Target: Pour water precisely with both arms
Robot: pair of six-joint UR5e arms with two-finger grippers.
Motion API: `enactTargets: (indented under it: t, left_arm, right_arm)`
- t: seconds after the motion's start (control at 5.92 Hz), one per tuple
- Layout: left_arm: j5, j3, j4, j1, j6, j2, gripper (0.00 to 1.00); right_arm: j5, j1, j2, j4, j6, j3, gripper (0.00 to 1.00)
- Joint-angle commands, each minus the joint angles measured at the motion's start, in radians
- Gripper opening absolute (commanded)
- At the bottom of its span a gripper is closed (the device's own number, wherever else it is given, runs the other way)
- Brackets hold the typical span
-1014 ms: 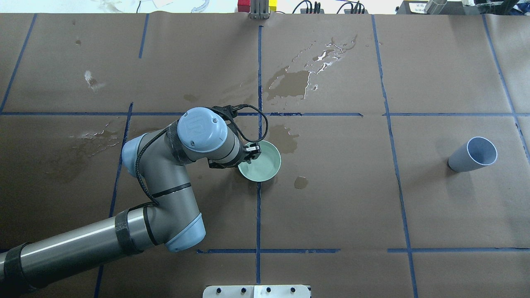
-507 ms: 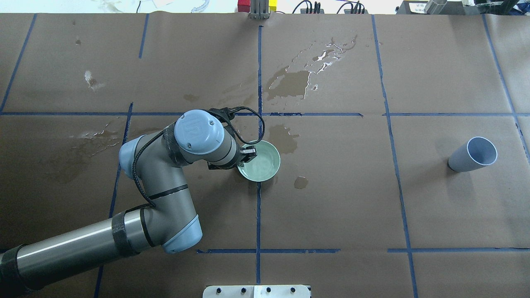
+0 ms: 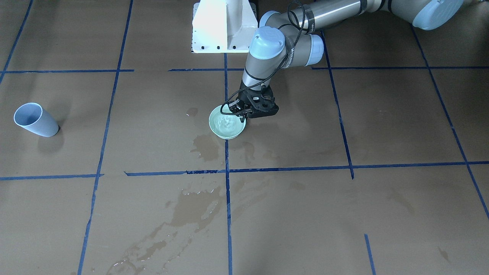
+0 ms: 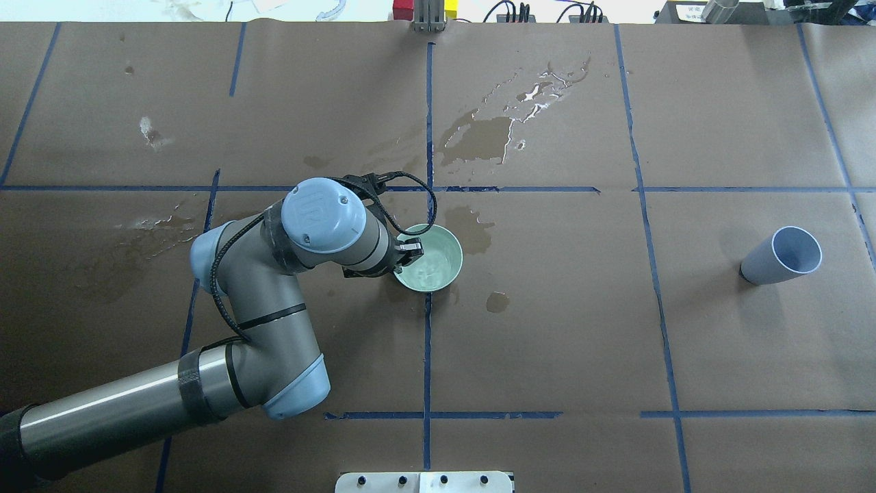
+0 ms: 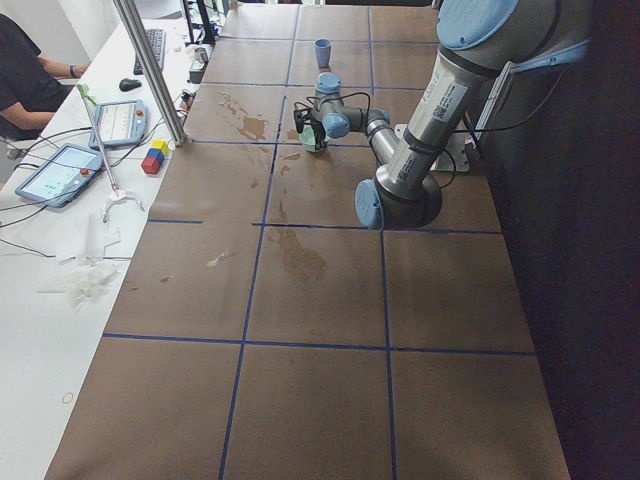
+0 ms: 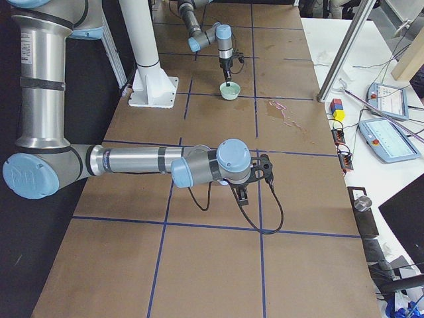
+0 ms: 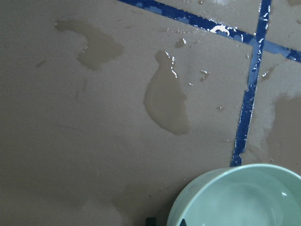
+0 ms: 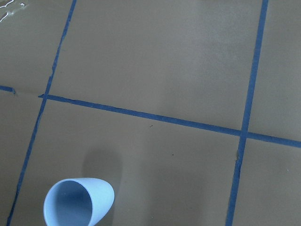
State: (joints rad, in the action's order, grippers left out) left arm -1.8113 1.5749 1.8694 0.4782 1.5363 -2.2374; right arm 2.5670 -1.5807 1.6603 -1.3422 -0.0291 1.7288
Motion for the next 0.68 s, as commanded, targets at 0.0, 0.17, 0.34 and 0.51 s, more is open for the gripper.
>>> enactTargets:
  t: [0.0, 0.17, 0.34, 0.51]
  left_arm:
    - [0.0, 0.132, 0.005, 0.006, -0.002, 0.112, 0.01]
    - [-0.005, 0.143, 0.008, 0.035, -0.004, 0.123, 0.01]
    - [-0.008, 0.151, 0.014, 0.06, -0.087, 0.154, 0.0]
    - [-0.009, 0.178, 0.042, 0.086, -0.126, 0.217, 0.0]
  right_arm:
    - [0.001, -0.001, 0.001, 0.0, 0.0, 0.011, 1.0]
    - [0.001, -0.001, -0.001, 0.0, 0.0, 0.012, 1.0]
    - [0.001, -0.001, -0.001, 0.0, 0.0, 0.021, 1.0]
    - [0.001, -0.001, 0.004, 0.0, 0.0, 0.032, 1.0]
